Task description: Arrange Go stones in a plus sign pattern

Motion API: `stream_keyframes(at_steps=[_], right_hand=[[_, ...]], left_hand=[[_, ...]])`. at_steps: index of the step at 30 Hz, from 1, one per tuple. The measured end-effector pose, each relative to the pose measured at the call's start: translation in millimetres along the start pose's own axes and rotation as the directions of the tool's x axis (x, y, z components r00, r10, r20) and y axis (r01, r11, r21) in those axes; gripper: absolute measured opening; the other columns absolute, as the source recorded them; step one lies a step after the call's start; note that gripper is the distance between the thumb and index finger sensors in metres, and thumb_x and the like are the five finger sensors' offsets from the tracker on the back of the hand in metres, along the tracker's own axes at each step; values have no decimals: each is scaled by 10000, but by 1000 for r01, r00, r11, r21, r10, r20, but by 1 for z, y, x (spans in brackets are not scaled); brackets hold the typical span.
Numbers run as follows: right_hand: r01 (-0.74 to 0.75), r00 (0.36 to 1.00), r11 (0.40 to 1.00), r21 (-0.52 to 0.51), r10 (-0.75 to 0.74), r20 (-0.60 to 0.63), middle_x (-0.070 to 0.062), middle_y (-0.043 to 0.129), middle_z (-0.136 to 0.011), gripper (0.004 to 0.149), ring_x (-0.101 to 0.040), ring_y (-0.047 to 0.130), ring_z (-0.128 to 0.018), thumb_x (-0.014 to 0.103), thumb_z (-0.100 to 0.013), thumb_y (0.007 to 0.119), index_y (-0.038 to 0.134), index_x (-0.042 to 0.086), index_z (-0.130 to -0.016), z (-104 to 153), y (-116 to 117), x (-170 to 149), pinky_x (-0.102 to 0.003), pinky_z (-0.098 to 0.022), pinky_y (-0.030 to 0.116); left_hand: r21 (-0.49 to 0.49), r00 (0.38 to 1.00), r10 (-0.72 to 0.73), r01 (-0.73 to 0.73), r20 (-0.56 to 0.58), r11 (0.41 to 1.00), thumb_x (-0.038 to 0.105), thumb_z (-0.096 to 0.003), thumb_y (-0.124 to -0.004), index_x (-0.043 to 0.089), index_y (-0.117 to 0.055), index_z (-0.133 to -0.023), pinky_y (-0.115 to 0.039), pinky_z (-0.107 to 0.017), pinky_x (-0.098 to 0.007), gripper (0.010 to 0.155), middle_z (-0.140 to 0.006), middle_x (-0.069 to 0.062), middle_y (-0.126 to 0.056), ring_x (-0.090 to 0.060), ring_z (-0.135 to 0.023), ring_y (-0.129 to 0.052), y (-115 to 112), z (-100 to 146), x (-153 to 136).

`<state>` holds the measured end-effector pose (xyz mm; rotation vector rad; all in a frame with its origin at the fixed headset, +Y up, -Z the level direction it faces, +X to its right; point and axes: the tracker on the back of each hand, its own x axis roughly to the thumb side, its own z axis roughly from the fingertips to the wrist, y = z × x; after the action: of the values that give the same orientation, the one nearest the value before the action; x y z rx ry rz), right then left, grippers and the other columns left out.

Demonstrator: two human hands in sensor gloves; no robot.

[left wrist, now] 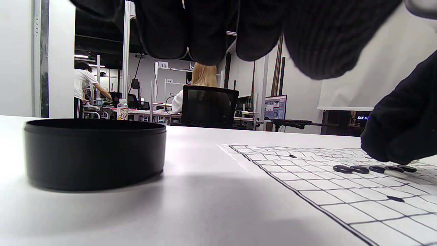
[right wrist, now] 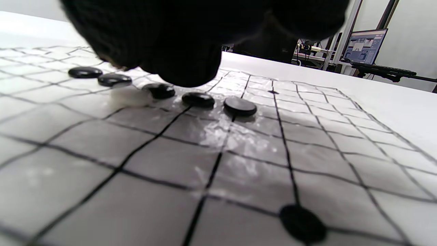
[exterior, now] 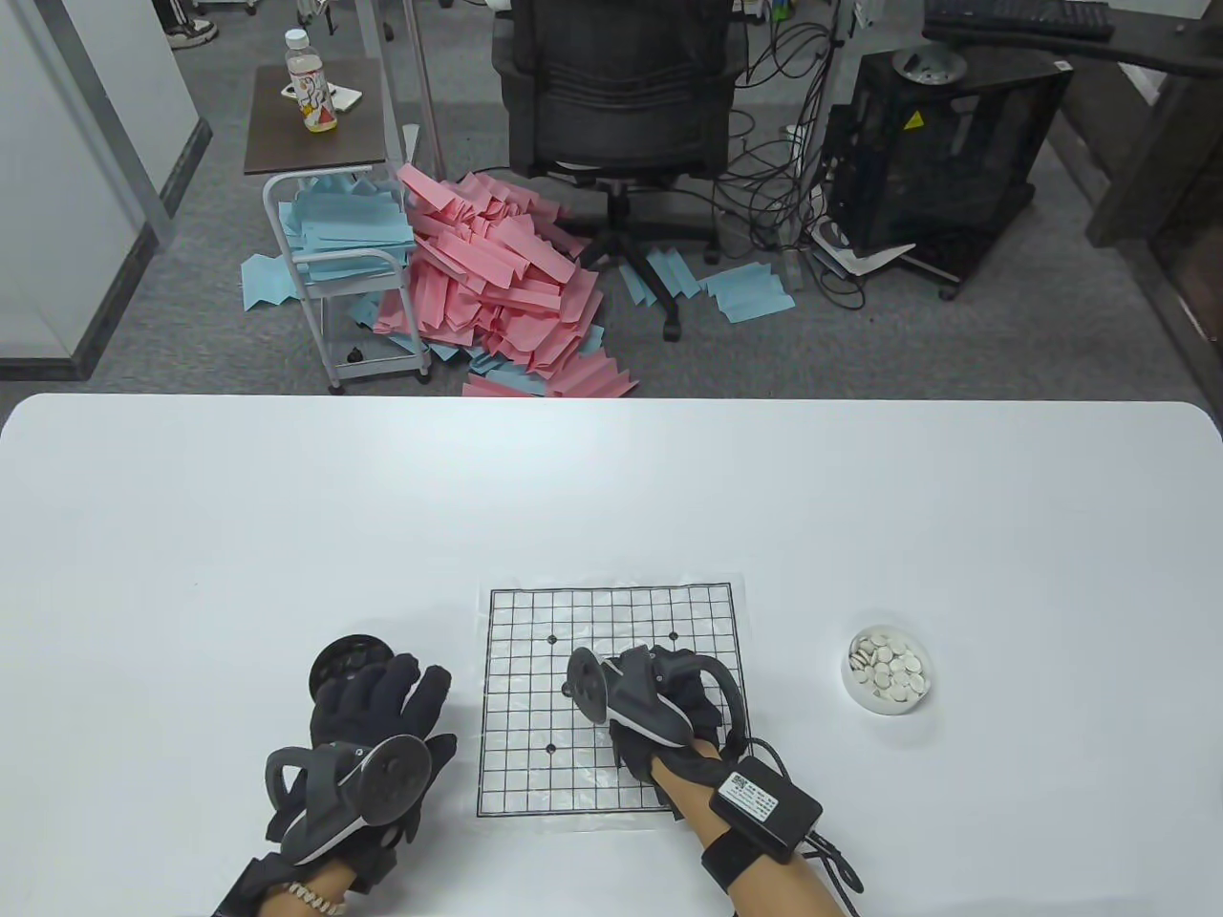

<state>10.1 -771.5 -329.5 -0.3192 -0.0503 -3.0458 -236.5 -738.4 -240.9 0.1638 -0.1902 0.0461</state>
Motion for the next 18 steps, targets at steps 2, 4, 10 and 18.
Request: stream_keyframes(at_steps=[2,4,10,18], right_hand=[[12,1000,1000,-9,-12,-7,40,983,-736,420,-63,933,-404,378,-381,898,875,322,-797,0,-4,-5,-407,-476,818],[19,1000,999,-32,-20,-20,34,977,-752,432,-69,939,-421,379,-381,897,870,319,-808,1,-13,-15,-412,-481,815],[-37,993,996,-80,27,-115,26,957,-794,463,-76,948,-461,386,-383,896,852,315,-838,5,-40,-64,-415,-492,811],[-112,937,993,-38,93,-336,22,940,-832,485,-91,958,-512,382,-386,898,837,313,-863,21,-55,-161,-424,-511,802]], left_hand=[[-1,1000,0,0,0,1000,522,-401,-804,310,-615,-1055,-501,-711,-699,713,-1162,-111,-645,-424,-1034,-702,0,0,0],[-1,1000,0,0,-1,1000,522,-400,-804,311,-615,-1055,-499,-711,-700,713,-1162,-114,-645,-426,-1034,-701,0,0,0],[-2,1000,3,-3,-3,1000,522,-402,-803,310,-614,-1056,-496,-713,-701,713,-1164,-112,-641,-425,-1037,-697,0,0,0],[-5,1000,6,-6,-5,1000,524,-401,-802,313,-613,-1056,-495,-713,-702,714,-1165,-111,-640,-426,-1039,-695,0,0,0]])
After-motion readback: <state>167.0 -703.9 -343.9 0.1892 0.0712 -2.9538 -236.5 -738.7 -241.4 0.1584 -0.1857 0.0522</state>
